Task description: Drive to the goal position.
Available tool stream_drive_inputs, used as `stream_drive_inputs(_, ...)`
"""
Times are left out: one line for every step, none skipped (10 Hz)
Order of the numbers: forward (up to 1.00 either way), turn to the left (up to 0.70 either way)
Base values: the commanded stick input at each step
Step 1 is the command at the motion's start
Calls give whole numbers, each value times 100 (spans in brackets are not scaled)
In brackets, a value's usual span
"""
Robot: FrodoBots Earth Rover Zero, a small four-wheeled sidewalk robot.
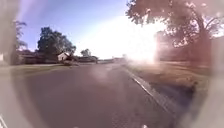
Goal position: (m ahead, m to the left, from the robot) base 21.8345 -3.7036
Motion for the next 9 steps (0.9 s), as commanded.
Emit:
stream_drive_inputs(100, -24)
stream_drive_inputs(100, -20)
stream_drive_inputs(100, 0)
stream_drive_inputs(100, 0)
stream_drive_inputs(100, 0)
stream_drive_inputs(100, 0)
stream_drive_inputs(100, 0)
stream_drive_inputs(100, 0)
stream_drive_inputs(100, 0)
